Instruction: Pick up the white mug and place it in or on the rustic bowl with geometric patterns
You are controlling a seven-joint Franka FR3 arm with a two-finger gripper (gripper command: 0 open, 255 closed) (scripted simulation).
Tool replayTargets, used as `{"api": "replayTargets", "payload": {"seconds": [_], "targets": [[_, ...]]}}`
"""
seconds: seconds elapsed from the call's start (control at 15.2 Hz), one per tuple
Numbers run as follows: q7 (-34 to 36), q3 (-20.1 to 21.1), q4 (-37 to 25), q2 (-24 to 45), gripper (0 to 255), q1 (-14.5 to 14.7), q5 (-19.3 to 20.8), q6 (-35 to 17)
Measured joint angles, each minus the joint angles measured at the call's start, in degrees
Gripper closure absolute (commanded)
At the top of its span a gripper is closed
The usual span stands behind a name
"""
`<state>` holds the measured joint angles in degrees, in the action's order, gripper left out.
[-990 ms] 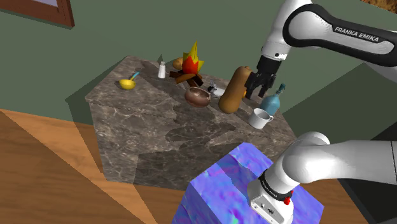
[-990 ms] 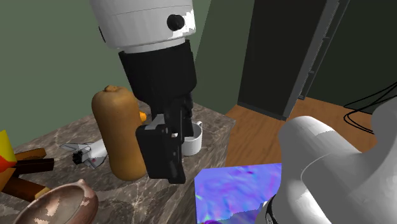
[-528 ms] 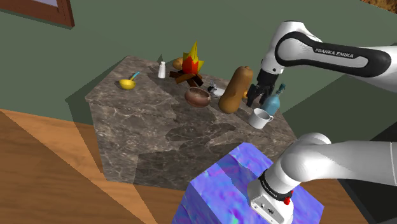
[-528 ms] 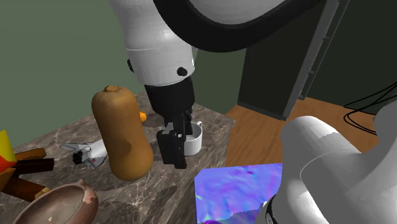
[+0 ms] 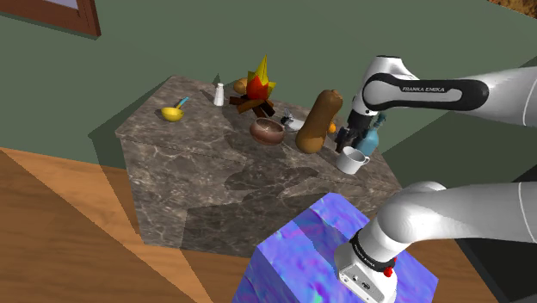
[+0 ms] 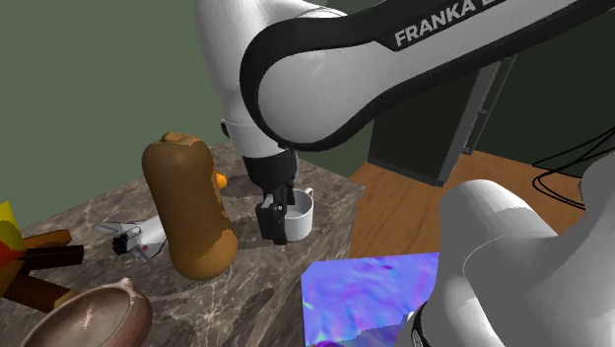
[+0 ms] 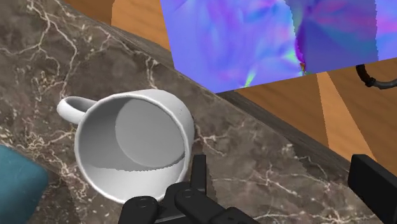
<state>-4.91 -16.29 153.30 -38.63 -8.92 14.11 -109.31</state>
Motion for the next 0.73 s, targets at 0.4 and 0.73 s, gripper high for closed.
{"api": "replayTargets", "payload": {"seconds": [0.4,0.73], "targets": [[-4.1,-5.8,1.3,7.7,0,-3.2,5.5,-10.8],[-4.2,-7.2,3.6,10.3,0,-3.7,6.8,-15.9]]}}
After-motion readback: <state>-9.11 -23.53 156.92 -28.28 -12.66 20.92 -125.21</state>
